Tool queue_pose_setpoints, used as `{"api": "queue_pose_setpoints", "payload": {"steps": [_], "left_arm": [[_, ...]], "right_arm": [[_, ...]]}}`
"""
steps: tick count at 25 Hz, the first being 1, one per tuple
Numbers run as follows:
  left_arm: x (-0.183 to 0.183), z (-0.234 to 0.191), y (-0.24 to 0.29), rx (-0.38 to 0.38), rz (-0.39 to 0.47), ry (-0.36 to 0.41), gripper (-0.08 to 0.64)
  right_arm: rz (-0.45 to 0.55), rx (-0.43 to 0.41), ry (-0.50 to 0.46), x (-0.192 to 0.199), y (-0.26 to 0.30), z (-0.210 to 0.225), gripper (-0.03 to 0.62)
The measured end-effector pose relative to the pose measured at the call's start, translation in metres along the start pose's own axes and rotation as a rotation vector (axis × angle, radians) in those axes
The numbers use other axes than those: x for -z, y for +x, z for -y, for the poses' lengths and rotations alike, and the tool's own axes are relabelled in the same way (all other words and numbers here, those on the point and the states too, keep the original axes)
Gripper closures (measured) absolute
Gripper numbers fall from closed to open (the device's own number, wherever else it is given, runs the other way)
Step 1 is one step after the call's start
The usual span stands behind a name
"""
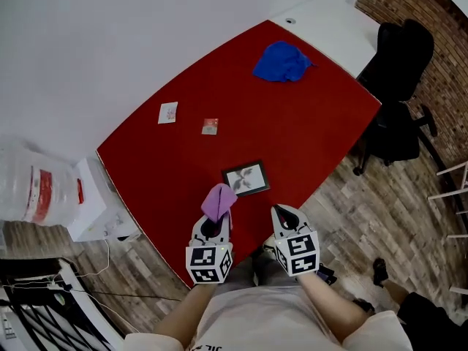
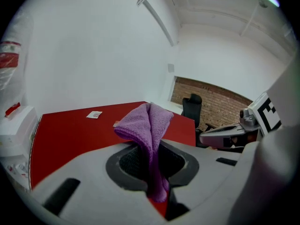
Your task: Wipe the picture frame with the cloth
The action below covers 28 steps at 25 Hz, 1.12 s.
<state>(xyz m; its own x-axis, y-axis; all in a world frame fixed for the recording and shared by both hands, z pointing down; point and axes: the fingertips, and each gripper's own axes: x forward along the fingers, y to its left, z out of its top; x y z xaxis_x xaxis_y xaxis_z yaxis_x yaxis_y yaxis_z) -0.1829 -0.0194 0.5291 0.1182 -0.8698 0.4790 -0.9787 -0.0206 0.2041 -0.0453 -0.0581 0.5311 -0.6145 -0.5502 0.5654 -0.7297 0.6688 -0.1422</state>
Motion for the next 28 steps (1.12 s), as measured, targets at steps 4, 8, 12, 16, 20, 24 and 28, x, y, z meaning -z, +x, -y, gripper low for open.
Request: {"api": "queue_pose_setpoints", "payload": {"steps": [4,8,12,16,20,24,28], "left_arm": [[0.010,-0.009,0.021,0.001,-0.031,0.012,0.503],[0.018,-0.012,0.052,0.051,-0.092,0.140,0.503],[0.028,-0.018,0.101,0.136,-0.202,0.416,0.503],[0.037,-0.035,0.141,0.155,-0.307,0.648,0.503],[0.051,-0.047,0.169,0.188,-0.412,0.789,0.503],[0.068,-0.053,0.185,0.215,-0.486,0.855,0.503],[0.085,-0.051,0.188,0.249,-0.525,0.874,0.503]], "right_arm": [[-0.017,0.011,0.009,0.009,0.018,0.005,0.589],[-0.034,0.005,0.019,0.019,0.031,0.005,0.589],[-0.044,-0.007,0.031,0.026,0.039,0.003,0.589],[-0.052,-0.021,0.035,0.032,0.041,-0.002,0.589],[-0.056,-0.024,0.044,0.035,0.041,-0.003,0.589],[-0.053,-0.020,0.056,0.037,0.038,-0.001,0.589],[-0.061,-0.011,0.070,0.044,0.037,0.003,0.589]]}}
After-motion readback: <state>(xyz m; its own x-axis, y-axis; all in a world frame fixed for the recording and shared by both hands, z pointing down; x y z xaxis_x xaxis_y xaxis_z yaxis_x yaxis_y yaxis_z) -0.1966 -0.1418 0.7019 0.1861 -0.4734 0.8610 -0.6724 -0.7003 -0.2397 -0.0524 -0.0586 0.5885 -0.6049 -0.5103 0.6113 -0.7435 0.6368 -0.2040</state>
